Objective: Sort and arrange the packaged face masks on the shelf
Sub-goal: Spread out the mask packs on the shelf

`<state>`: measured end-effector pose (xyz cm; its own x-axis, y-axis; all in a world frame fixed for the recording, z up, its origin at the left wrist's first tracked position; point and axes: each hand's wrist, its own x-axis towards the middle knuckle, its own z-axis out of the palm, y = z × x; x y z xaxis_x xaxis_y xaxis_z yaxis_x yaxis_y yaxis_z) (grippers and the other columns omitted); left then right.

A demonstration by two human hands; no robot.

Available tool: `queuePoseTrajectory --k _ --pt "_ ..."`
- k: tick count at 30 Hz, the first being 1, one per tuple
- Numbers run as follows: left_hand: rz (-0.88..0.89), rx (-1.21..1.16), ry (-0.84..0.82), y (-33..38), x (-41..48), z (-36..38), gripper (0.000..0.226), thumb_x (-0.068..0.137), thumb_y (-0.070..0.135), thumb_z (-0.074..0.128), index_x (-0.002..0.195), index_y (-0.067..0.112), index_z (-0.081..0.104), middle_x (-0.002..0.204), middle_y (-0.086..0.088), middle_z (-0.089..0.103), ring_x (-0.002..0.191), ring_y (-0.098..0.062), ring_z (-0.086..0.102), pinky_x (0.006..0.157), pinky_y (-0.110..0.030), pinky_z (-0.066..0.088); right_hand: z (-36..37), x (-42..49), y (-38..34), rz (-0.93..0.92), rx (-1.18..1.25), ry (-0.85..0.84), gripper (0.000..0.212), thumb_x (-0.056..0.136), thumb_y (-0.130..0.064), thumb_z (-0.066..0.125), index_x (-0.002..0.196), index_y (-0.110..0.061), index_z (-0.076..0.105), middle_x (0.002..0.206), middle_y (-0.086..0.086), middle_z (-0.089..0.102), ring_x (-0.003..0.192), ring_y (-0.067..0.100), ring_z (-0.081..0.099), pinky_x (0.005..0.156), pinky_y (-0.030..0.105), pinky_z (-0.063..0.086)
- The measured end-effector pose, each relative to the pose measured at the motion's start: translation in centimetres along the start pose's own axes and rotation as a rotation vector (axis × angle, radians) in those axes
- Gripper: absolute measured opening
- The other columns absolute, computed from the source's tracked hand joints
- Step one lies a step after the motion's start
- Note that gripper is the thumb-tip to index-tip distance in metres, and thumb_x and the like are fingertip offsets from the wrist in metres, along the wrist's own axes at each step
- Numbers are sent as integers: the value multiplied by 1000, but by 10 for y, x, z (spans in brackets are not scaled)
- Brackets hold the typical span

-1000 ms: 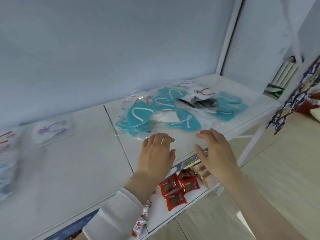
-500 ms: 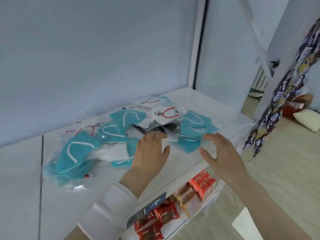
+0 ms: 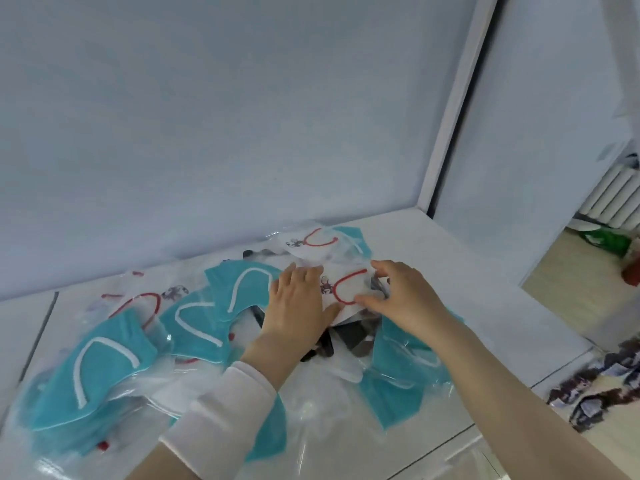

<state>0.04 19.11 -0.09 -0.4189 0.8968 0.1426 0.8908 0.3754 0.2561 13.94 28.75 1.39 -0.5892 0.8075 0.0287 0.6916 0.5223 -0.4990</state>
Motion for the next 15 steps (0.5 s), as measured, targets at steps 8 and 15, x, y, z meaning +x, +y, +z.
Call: queuePoseTrajectory --k 8,15 --pt "-118 -636 316 10 -4 -19 47 79 15 73 120 25 50 98 13 51 89 2 54 82 -11 45 -12 24 6 47 697 -68 46 75 -13 76 115 -19 54 95 -2 61 86 17 63 77 36 54" --pt "-553 -1395 292 12 -18 -28 17 85 8 63 102 11 62 89 -5 73 79 -17 71 74 -27 58 -19 61 -6 -40 932 -217 34 82 -14 69 113 -10 58 88 -1 64 82 15 63 74 27 51"
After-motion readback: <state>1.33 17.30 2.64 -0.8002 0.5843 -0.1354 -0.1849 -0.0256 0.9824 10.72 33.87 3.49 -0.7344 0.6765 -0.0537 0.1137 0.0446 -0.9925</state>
